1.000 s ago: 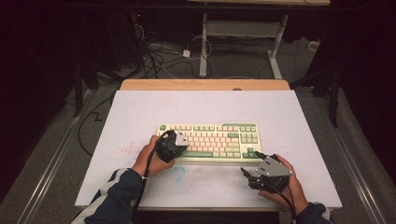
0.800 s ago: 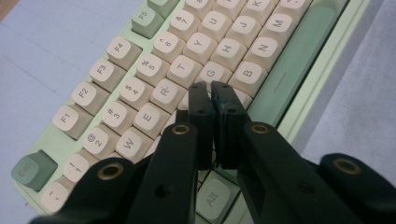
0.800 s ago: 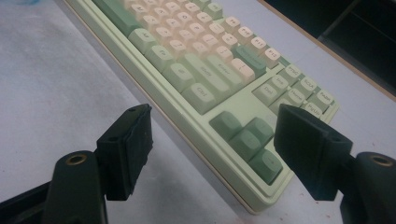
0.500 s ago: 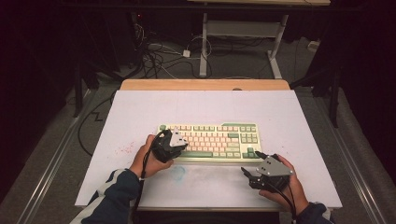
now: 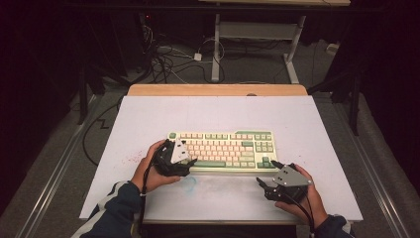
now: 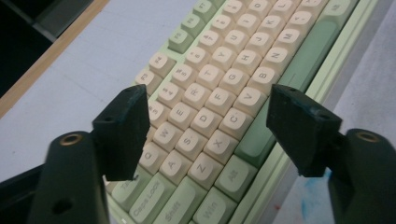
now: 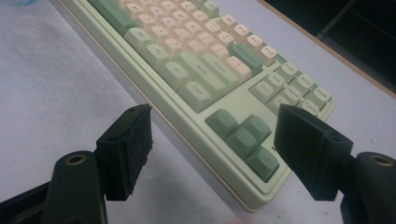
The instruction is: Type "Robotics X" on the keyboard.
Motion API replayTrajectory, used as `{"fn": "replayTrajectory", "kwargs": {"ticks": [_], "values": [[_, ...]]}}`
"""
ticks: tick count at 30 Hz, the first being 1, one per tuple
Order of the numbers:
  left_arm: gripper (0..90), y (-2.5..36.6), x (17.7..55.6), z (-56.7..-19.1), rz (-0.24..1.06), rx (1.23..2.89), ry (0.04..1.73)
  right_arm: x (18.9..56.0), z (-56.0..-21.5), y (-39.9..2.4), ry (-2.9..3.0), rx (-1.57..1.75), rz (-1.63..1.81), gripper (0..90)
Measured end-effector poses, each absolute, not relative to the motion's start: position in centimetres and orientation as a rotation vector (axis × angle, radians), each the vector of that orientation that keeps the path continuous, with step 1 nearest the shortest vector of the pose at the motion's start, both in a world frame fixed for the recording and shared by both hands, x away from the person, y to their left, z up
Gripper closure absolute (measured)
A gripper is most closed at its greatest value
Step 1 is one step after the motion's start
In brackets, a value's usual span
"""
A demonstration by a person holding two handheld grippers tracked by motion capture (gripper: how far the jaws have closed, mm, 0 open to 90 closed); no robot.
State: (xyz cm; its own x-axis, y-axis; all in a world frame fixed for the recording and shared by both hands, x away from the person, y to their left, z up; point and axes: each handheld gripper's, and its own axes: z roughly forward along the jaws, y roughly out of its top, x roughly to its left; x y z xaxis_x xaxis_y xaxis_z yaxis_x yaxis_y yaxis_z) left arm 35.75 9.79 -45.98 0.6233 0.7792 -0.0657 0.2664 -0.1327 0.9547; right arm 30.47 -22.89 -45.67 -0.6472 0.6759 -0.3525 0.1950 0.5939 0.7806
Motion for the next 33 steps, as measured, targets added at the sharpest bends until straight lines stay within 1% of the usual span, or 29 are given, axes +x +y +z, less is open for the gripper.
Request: {"fn": "replayTrajectory", "kwargs": {"ticks": [2,4,15,18,22,28,33], "values": [[23.5,10.3,35.5,-46.2,0.582,1.689,0.879,30.5,-45.7,-23.0,2.17,0.693,0.959,28.9],[22.7,10.8,35.3,-46.5,0.598,1.684,0.887,30.6,-45.6,-23.1,2.161,0.704,0.958,28.9],[22.6,13.6,33.4,-47.2,0.619,1.654,0.931,30.7,-45.5,-23.3,2.135,0.726,0.969,28.9],[27.6,14.5,33.1,-47.3,0.628,1.649,0.961,30.7,-45.4,-23.4,2.129,0.729,0.97,28.8],[31.1,15.6,32.7,-47.5,0.621,1.652,1.0,30.7,-45.3,-23.5,2.117,0.734,0.981,28.8],[33.4,16.8,32.5,-48.1,0.642,1.665,1.053,30.8,-45.1,-23.7,2.102,0.746,0.988,28.6],[35.8,17.3,32.7,-48.3,0.625,1.646,1.096,30.9,-45.0,-24.0,2.094,0.753,0.989,28.3]]}}
